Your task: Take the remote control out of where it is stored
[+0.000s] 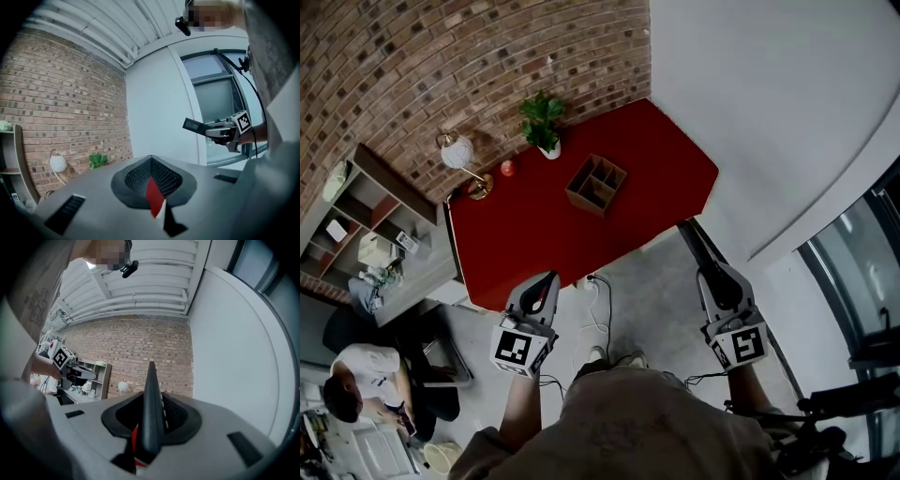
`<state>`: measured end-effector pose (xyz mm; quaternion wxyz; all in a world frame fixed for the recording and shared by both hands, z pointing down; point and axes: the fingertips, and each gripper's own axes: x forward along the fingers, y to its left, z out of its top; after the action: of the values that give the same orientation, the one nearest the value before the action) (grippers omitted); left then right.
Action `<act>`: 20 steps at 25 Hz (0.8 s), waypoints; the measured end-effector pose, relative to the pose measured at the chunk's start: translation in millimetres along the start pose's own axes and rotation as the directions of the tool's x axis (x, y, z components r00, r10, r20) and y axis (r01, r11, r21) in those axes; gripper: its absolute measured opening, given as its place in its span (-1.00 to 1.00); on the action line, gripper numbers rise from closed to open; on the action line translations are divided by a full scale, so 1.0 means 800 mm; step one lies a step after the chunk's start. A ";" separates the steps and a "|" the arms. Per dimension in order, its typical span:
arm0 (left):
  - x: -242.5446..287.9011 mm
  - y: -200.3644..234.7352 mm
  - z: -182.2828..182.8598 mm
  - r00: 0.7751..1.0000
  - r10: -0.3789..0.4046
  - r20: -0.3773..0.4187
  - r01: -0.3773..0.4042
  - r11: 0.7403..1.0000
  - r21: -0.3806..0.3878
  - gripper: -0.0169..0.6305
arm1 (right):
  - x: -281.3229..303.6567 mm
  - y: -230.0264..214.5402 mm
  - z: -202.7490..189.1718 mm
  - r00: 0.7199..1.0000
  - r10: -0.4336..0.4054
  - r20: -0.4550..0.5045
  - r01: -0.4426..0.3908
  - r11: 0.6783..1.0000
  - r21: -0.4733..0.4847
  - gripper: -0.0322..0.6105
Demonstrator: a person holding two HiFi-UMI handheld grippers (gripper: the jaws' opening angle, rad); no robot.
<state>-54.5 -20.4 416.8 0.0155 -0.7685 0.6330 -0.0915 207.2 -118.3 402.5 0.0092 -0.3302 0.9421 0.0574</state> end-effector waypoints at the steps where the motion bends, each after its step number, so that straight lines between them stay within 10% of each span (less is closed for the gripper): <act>1: -0.002 0.001 0.002 1.000 -0.001 0.003 0.001 1.000 -0.003 -0.95 | 0.001 0.001 0.002 1.000 -0.001 0.003 0.001 1.000 -0.003 -0.56; 20: -0.037 0.058 -0.003 0.999 -0.039 0.011 0.039 0.998 -0.045 -0.95 | 0.043 0.068 0.029 0.999 0.026 -0.040 -0.029 0.997 -0.069 -0.56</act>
<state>-105.0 -0.3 409.2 -0.0007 -0.7813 0.6198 -0.0734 145.9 -95.3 382.8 -0.0213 -0.3185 0.9440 0.0836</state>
